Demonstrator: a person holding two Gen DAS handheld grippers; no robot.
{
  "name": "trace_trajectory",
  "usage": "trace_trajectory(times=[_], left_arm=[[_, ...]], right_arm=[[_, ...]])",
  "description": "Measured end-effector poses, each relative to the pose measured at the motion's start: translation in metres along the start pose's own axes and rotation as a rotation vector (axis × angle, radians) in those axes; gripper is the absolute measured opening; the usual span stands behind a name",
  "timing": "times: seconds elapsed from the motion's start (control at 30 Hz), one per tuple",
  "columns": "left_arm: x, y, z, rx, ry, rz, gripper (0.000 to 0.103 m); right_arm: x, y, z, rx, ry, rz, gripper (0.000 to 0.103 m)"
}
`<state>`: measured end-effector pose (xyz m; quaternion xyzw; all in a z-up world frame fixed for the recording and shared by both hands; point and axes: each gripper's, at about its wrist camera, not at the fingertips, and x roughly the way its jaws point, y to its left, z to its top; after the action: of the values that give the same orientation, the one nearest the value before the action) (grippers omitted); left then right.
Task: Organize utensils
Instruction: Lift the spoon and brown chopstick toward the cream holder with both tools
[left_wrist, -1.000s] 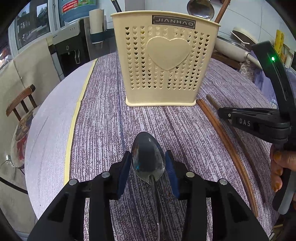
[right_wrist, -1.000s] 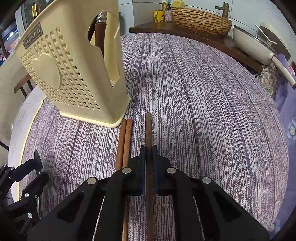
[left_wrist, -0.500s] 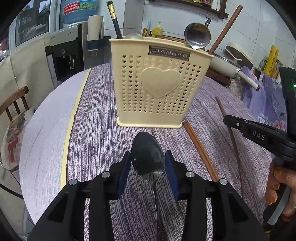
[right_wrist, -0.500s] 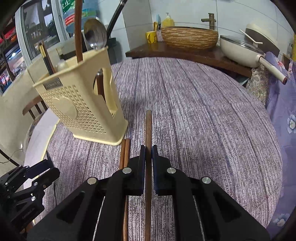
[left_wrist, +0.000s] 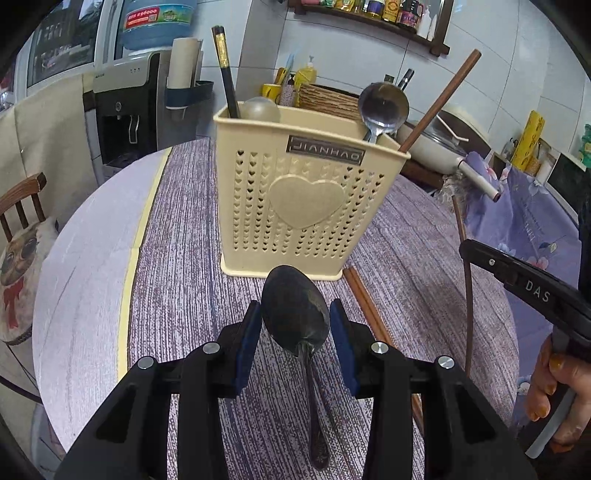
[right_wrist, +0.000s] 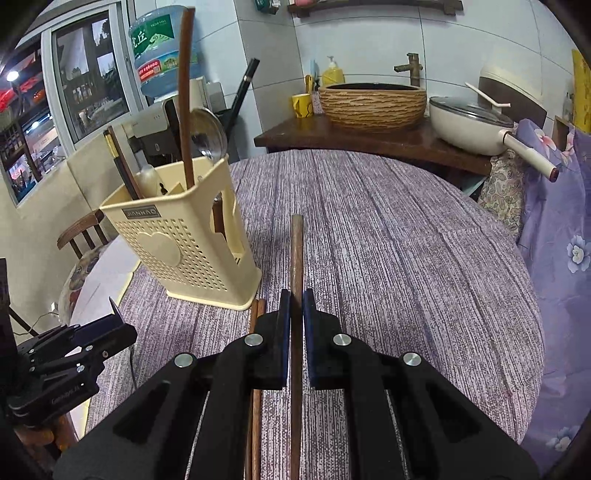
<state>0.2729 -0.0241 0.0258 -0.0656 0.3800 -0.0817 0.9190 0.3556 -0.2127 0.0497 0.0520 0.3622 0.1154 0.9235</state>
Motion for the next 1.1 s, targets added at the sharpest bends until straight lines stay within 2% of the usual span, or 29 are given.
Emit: trace_trajectory(times=[0.13, 0.6, 1.1], left_arm=[[-0.006, 0.000, 0.006, -0.002, -0.018, -0.018, 0.038], [-0.035, -0.004, 0.019, 0.032, -0.106, 0.001, 0.038], [-0.053, 0.002, 0.024, 0.040, -0.138, 0.004, 0.037]], right_arm=[[-0.015, 0.000, 0.003, -0.003, -0.031, 0.011, 0.008], [-0.059, 0.008, 0.014, -0.032, -0.112, 0.036, 0.008], [-0.082, 0.011, 0.018, -0.061, -0.131, 0.056, 0.008]])
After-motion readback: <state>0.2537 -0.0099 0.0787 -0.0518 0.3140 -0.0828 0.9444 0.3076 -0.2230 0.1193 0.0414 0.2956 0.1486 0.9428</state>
